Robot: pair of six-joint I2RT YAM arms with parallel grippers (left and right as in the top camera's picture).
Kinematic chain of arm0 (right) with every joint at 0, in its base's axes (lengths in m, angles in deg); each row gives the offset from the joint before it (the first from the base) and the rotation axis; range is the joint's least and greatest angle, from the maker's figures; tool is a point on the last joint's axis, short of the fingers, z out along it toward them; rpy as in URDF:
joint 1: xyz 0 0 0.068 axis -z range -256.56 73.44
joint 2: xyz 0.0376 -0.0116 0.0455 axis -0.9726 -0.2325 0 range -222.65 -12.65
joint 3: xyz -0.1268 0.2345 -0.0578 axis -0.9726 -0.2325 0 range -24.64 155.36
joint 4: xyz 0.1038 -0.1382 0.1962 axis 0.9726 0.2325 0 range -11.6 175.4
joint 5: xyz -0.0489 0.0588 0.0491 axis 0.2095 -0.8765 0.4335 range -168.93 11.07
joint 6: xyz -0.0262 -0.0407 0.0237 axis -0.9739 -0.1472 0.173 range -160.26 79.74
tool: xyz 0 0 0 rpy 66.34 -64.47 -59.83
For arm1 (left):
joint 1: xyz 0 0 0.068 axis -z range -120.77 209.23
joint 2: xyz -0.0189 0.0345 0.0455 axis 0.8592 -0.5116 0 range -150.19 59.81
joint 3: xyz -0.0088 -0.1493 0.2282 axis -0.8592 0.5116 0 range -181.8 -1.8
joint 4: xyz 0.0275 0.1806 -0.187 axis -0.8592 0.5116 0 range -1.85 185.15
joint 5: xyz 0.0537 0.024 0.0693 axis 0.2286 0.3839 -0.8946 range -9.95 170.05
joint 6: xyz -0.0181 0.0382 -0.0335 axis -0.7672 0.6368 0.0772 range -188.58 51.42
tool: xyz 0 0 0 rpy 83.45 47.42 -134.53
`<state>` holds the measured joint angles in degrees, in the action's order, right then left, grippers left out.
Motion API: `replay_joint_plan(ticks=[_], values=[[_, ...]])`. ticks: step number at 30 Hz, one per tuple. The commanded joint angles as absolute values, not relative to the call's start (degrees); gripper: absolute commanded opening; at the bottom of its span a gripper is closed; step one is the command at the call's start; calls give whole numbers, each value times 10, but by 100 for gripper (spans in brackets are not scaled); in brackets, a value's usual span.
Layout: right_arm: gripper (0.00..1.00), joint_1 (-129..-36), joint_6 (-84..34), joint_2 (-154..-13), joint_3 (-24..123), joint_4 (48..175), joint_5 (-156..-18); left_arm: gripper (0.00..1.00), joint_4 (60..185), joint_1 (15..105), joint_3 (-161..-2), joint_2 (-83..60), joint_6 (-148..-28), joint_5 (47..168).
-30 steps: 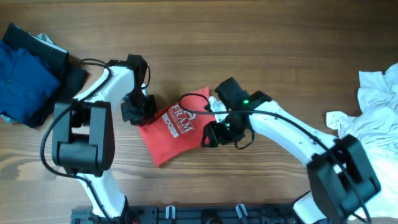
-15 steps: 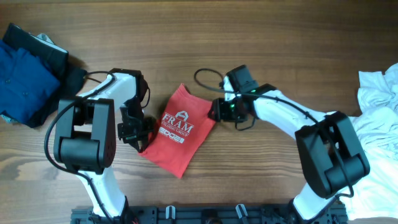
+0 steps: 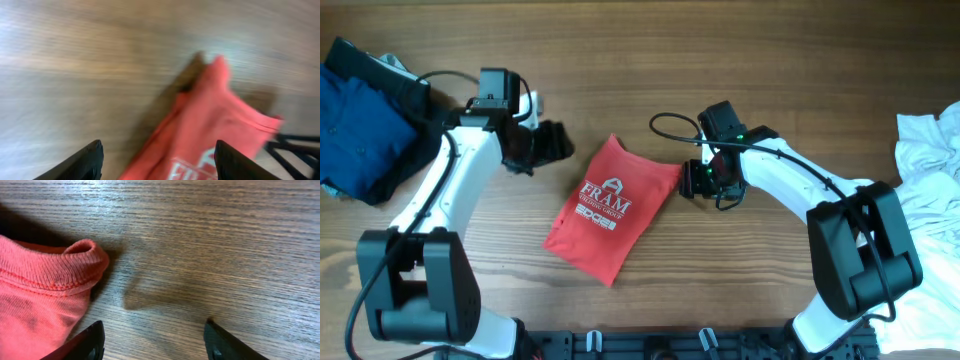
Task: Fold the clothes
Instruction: 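Grasp the folded red shirt with the left gripper and carry it left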
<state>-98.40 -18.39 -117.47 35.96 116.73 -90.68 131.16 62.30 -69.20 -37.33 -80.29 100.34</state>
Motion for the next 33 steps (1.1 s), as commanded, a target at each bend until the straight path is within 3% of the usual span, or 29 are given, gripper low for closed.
replay_joint_plan(ticks=[1, 9, 11, 14, 16, 19, 21, 26, 33], values=[[67, -978, -163, -1195, 343, 1177, -858, 70, 1277, 625, -690, -429, -753, 1112], [68, -978, -163, -1195, 343, 1180, -860, 74, 1268, 654, -690, -565, -690, 1227], [69, -978, -163, -1195, 343, 1180, -860, 70, 1285, 676, -688, -591, -685, 1229], [69, -978, -163, -1195, 343, 1182, -860, 49, 1312, 702, -687, -618, -648, 1221], [69, -978, -163, -1195, 343, 1183, -860, 27, 1318, 708, -687, -622, -645, 1199], [69, -978, -163, -1195, 343, 1185, -860, 9, 1318, 700, -691, -620, -645, 1185], [69, -978, -163, -1195, 343, 1188, -858, 4, 1323, 690, -700, -615, -645, 1185], [68, -965, -162, -1178, 343, 1209, -816, 4, 1371, 653, -741, -564, -645, 1185], [68, -883, -195, -1031, 343, 1240, -802, 4, 1415, 542, -830, -459, -655, 1174]])
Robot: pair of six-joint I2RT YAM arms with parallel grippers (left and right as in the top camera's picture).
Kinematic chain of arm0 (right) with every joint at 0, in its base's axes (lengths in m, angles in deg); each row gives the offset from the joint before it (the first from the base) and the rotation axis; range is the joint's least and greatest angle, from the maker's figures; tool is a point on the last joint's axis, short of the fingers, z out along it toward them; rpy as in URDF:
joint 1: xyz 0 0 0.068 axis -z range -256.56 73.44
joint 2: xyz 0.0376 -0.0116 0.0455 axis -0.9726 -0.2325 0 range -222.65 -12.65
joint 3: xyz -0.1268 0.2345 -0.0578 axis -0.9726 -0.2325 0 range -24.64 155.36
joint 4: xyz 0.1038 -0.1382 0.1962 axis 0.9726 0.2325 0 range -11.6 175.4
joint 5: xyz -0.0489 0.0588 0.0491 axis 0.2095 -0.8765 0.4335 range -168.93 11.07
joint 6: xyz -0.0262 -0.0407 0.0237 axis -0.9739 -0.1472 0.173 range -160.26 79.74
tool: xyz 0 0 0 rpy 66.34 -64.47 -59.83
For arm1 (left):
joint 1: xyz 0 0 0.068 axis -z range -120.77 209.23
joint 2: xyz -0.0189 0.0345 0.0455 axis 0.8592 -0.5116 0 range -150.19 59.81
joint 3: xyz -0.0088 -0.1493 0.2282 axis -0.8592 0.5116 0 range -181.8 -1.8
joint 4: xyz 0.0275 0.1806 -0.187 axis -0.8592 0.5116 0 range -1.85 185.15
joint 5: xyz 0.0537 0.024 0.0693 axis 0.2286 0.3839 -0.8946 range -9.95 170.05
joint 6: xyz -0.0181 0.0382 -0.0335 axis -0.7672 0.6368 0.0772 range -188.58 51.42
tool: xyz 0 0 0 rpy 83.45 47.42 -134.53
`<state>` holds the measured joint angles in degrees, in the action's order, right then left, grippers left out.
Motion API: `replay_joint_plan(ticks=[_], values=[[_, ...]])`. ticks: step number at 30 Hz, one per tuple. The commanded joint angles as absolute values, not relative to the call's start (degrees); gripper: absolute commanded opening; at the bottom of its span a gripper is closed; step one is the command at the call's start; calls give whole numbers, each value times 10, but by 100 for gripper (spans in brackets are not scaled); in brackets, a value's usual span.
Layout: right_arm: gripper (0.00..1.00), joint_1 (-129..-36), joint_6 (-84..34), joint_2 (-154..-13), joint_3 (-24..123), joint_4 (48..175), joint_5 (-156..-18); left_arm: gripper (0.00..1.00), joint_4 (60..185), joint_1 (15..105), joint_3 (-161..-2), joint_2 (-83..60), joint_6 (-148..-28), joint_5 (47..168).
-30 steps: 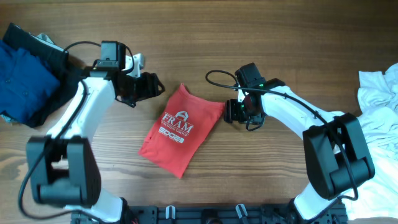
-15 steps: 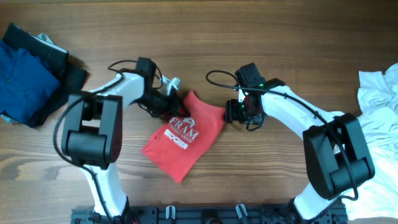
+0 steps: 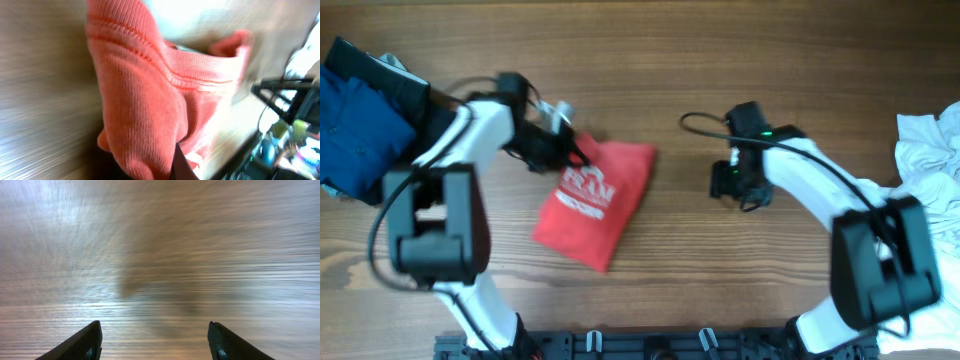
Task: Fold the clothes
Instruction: 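Grasp the folded red shirt with the left gripper and carry it left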
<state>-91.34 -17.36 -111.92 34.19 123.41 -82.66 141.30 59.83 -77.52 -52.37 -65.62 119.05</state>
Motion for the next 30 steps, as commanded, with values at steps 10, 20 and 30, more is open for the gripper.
replay_joint_plan(ticks=[10, 20, 30], values=[[70, -862, -222, -928, 343, 1288, -800, 4, 1317, 388, -949, -437, -677, 1011], [71, -862, -221, -928, 343, 1291, -800, 4, 1149, 270, -949, -437, -766, 1012], [71, -862, -218, -929, 343, 1290, -803, 8, 1037, 179, -949, -461, -828, 999]])
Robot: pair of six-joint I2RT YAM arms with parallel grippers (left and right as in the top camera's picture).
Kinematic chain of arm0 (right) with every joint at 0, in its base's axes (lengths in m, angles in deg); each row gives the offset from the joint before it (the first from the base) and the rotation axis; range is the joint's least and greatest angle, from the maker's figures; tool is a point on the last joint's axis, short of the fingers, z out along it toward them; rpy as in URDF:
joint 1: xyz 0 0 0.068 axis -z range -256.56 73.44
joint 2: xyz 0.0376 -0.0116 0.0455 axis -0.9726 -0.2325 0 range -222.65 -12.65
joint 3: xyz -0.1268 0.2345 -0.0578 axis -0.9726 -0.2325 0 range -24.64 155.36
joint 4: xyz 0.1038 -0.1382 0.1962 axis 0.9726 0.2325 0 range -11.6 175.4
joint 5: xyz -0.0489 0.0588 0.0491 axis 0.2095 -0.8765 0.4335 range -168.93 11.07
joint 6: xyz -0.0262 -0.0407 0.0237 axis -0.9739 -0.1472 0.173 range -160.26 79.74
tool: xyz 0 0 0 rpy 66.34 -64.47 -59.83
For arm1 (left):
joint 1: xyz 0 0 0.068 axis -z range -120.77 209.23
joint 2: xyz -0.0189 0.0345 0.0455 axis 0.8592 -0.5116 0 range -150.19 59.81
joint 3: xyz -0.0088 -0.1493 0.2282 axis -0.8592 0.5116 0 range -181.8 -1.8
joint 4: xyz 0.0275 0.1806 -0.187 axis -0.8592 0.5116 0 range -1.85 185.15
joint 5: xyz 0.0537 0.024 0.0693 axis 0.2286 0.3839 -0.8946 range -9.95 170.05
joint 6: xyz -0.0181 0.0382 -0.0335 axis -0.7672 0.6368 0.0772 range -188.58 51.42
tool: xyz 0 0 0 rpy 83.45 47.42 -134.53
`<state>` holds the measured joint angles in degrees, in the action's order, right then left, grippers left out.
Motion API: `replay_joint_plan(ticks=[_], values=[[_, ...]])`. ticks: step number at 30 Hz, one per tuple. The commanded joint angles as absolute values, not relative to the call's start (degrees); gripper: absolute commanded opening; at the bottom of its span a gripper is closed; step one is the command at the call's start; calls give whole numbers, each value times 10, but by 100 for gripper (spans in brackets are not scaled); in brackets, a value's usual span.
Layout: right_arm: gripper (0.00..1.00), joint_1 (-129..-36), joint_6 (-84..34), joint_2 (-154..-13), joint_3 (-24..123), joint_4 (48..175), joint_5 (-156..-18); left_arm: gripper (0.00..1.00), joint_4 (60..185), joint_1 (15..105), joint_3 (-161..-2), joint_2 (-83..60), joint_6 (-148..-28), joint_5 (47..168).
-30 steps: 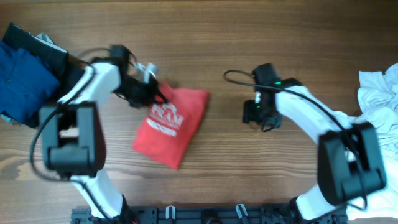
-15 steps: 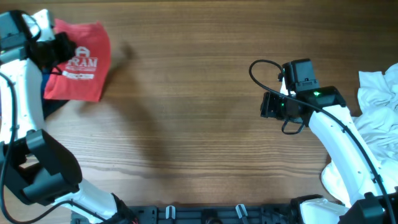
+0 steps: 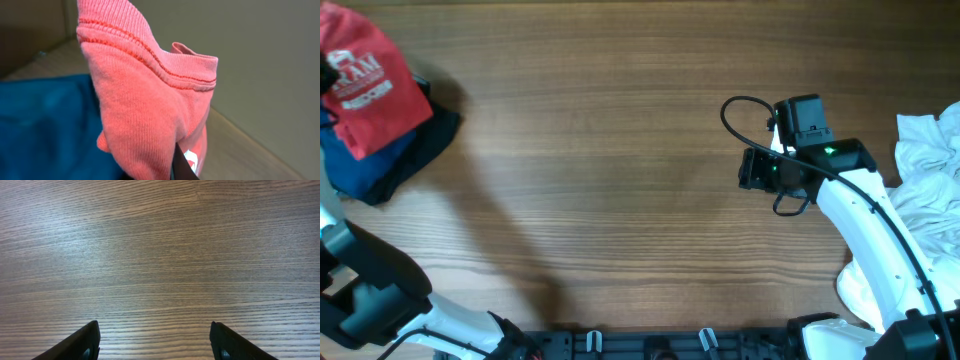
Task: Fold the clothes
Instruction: 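Grasp the folded red shirt with the left gripper and carry it left, then place the red shirt on the dark clothes stack and release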
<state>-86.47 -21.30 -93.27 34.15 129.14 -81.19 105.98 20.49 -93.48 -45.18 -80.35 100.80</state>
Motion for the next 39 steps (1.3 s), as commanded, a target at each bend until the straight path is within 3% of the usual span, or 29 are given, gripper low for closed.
replay_joint_plan(ticks=[1, 4, 6, 7, 9, 10, 11, 17, 23, 25, 34, 39], values=[[71, -862, -216, -929, 343, 1291, -803, 8, 1029, 171, -949, -470, -828, 996], [71, -862, -216, -929, 343, 1291, -811, 18, 1025, 154, -949, -494, -828, 976], [71, -862, -216, -929, 343, 1291, -820, 20, 1025, 142, -949, -511, -828, 958], [71, -862, -216, -929, 343, 1291, -820, 27, 1025, 132, -949, -520, -828, 956], [71, -862, -216, -929, 343, 1290, -820, 57, 1037, 120, -949, -527, -828, 954], [71, -862, -216, -929, 343, 1290, -820, 84, 1045, 115, -949, -528, -828, 949], [72, -862, -216, -929, 343, 1290, -820, 100, 1051, 106, -949, -528, -828, 947], [79, -862, -218, -929, 342, 1287, -820, 100, 1085, 93, -949, -508, -858, 950], [95, -862, -219, -929, 342, 1269, -824, 100, 1144, 169, -949, -497, -856, 969], [99, -862, -219, -929, 342, 1258, -829, 100, 1175, 219, -949, -497, -853, 969], [100, -862, -221, -929, 342, 1179, -828, 100, 1279, 475, -949, -497, -823, 968], [99, -862, -221, -929, 342, 1180, -828, 100, 1336, 568, -949, -497, -823, 851]])
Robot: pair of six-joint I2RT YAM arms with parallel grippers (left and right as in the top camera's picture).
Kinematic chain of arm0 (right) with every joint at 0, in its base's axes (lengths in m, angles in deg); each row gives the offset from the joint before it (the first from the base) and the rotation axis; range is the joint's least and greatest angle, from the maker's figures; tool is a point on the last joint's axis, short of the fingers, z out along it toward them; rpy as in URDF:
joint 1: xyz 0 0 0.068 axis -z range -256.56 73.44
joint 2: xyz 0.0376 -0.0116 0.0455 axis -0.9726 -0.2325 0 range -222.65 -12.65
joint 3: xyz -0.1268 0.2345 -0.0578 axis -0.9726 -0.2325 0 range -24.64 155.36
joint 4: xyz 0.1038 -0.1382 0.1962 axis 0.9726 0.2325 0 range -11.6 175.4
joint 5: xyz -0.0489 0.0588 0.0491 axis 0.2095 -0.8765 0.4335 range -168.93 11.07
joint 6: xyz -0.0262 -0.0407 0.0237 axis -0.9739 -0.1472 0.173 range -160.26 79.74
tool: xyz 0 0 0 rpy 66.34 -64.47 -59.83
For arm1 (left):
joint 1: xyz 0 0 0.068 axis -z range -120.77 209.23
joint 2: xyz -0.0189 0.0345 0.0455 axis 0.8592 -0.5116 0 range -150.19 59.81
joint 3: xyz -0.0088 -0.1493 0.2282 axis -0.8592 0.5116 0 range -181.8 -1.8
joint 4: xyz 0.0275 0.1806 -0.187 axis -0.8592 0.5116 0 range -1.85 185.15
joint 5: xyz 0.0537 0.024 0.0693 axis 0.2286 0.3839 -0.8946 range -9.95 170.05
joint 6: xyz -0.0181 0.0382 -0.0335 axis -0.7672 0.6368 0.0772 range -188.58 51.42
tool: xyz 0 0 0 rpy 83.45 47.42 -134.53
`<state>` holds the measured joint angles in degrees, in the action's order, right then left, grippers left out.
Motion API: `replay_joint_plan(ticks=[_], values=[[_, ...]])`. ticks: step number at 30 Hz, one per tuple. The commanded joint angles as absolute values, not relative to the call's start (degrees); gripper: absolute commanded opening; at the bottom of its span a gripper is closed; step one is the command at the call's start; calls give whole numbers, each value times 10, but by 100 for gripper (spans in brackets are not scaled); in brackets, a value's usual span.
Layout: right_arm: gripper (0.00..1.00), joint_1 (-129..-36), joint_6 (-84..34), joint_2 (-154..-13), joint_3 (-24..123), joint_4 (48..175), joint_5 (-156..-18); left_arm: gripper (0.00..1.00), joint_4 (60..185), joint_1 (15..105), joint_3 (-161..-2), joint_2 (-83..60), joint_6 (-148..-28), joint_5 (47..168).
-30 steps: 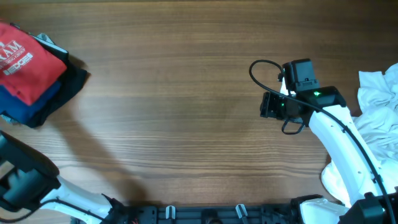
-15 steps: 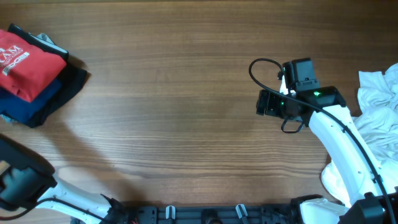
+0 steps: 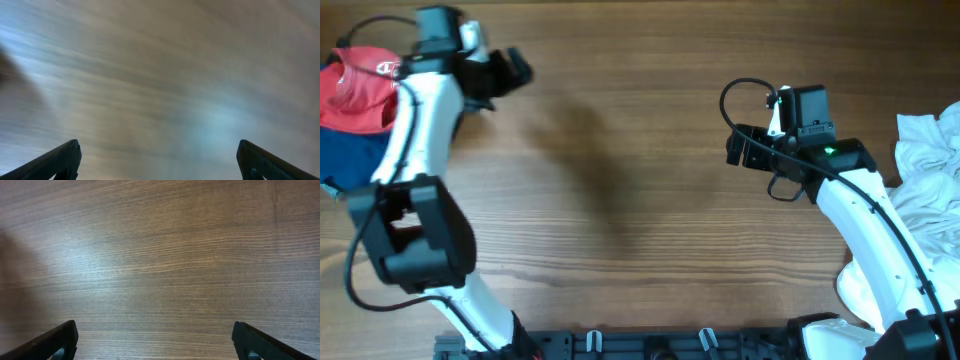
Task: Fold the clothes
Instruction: 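Place the red shirt on the dark clothes stack and release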
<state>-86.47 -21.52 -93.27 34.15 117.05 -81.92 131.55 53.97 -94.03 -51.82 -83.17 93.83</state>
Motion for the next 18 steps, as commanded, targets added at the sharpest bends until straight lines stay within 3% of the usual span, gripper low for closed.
replay_joint_plan(ticks=[1, 8, 18], values=[[99, -862, -221, -929, 342, 1187, -828, 100, 1343, 576, -949, -497, -823, 834], [100, -862, -223, -929, 342, 1213, -828, 100, 1354, 563, -949, -489, -825, 830], [100, -862, -222, -931, 341, 1218, -828, 100, 1280, 366, -949, -380, -826, 905]])
